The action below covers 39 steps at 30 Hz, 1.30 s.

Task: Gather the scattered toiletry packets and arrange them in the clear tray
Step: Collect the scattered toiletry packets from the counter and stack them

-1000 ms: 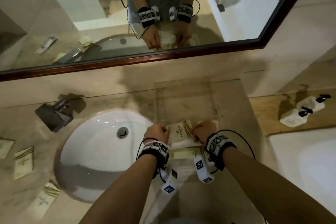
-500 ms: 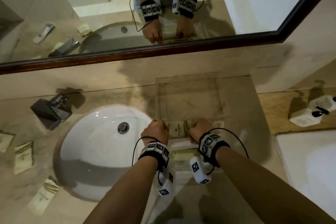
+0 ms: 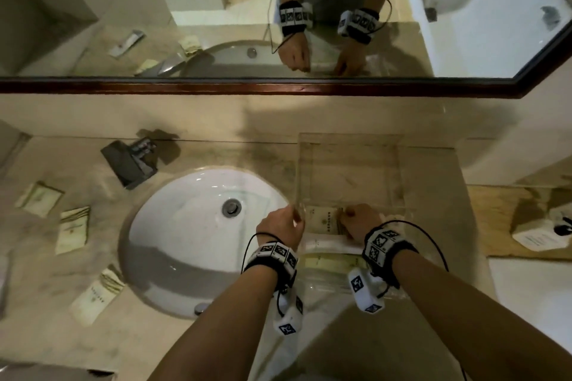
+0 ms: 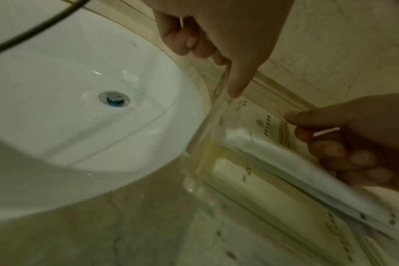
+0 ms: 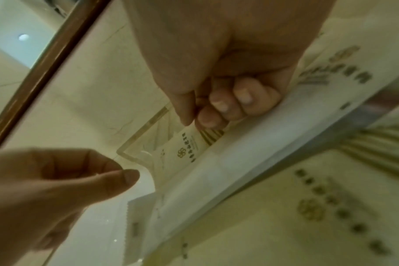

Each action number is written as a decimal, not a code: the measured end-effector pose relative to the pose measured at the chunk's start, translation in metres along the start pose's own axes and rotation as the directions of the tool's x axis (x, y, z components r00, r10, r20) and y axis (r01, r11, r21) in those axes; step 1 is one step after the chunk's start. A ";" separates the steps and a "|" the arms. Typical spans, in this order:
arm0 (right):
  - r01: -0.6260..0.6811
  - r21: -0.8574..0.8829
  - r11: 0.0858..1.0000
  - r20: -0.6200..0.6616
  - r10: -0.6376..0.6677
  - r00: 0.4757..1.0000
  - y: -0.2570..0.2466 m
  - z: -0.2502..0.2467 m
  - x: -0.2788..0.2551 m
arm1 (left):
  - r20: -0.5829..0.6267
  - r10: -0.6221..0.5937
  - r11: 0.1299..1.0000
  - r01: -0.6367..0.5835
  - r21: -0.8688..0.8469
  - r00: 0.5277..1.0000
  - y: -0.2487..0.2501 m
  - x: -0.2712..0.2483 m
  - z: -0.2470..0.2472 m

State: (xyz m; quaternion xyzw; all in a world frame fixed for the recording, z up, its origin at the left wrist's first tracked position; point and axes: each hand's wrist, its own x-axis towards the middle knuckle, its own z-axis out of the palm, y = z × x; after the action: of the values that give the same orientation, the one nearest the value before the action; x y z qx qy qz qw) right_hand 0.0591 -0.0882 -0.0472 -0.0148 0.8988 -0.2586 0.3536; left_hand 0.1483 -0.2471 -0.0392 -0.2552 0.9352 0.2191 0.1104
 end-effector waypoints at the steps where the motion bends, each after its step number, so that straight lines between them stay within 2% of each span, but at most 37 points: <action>1: 0.002 0.066 0.998 0.009 -0.003 1.000 -0.001 0.005 0.001 | 0.011 -0.008 1.000 0.008 -0.024 1.000 -0.005 -0.003 -0.002; 3: -0.033 0.179 0.983 0.045 0.025 0.999 -0.008 0.016 0.001 | 0.016 -0.059 0.996 0.060 -0.060 0.998 -0.020 -0.011 -0.006; 4: -0.053 0.174 0.983 0.055 0.044 0.998 -0.010 0.020 0.000 | 0.009 -0.095 0.992 0.095 -0.080 0.995 -0.027 -0.015 -0.008; 6: -0.061 0.095 0.994 0.056 0.056 0.997 -0.019 0.025 -0.001 | -0.009 -0.179 0.976 0.176 -0.126 0.984 -0.045 -0.024 -0.013; 8: -0.051 0.000 0.999 -0.014 0.051 0.999 -0.031 0.029 -0.005 | -0.025 -0.256 0.956 0.249 -0.158 0.966 -0.067 -0.033 -0.021; 12: 0.043 -0.040 0.998 -0.093 -0.046 0.995 -0.069 0.053 -0.030 | -0.039 -0.371 0.909 0.355 -0.219 0.928 -0.117 -0.051 -0.040; 14: 0.131 -0.017 0.991 -0.146 -0.132 0.980 -0.098 0.075 -0.049 | -0.054 -0.407 0.892 0.384 -0.237 0.912 -0.151 -0.061 -0.052; 17: 0.279 -0.072 0.958 -0.099 -0.285 0.953 -0.146 0.111 -0.071 | -0.054 -0.477 0.858 0.452 -0.244 0.877 -0.199 -0.076 -0.071; 19: 0.329 -0.071 0.942 -0.021 -0.331 0.943 -0.177 0.145 -0.078 | -0.053 -0.547 0.814 0.515 -0.268 0.836 -0.236 -0.092 -0.082; 24: 0.310 -0.069 0.948 0.284 -0.279 0.917 -0.236 0.234 -0.092 | -0.029 -0.708 0.666 0.654 -0.360 0.705 -0.325 -0.135 -0.092; 30: 0.337 -0.148 0.930 0.369 -0.264 0.891 -0.285 0.334 -0.099 | 0.118 -0.829 0.439 0.767 -0.468 0.546 -0.413 -0.158 -0.098; 32: 0.344 -0.192 0.919 0.372 -0.256 0.892 -0.293 0.353 -0.101 | 0.141 -0.838 0.407 0.777 -0.480 0.527 -0.426 -0.156 -0.100; 34: 0.333 -0.242 0.912 0.351 -0.238 0.906 -0.299 0.366 -0.102 | 0.169 -0.825 0.396 0.765 -0.508 0.540 -0.435 -0.151 -0.102; 37: 0.301 -0.239 0.923 0.302 -0.224 0.927 -0.299 0.374 -0.097 | 0.180 -0.764 0.466 0.723 -0.509 0.619 -0.435 -0.138 -0.101; 39: 0.296 -0.224 0.929 0.309 -0.220 0.925 -0.298 0.375 -0.094 | 0.183 -0.742 0.494 0.710 -0.502 0.645 -0.430 -0.131 -0.099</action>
State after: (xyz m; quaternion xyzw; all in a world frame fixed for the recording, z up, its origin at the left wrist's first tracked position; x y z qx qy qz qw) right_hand 0.3244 -0.4970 -0.0781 -0.2176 0.8566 -0.1753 0.4338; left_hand 0.4756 -0.5701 -0.0629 -0.6502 0.6432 0.3943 0.0900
